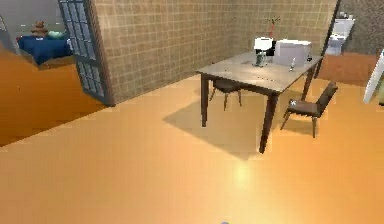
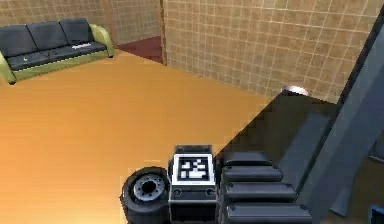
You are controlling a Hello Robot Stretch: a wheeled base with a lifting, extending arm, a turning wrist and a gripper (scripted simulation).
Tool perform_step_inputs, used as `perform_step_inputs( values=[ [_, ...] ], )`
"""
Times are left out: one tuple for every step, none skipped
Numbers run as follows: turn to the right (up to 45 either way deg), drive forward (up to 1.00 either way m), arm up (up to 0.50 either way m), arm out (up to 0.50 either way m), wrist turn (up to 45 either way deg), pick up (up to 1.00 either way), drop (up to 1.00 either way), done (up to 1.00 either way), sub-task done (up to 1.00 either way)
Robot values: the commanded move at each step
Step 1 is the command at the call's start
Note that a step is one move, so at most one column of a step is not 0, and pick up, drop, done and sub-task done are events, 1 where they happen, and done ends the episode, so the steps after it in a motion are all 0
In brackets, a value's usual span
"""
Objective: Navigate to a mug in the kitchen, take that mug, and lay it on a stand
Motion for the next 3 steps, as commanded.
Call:
perform_step_inputs(
  values=[
    [0.0,0.15,0.0,0.0,0.0,0.0,0.0,0.0,0.0],
    [39.0,0.0,0.0,0.0,0.0,0.0,0.0,0.0,0.0],
    [0.0,0.5,0.0,0.0,0.0,0.0,0.0,0.0,0.0]
  ],
)
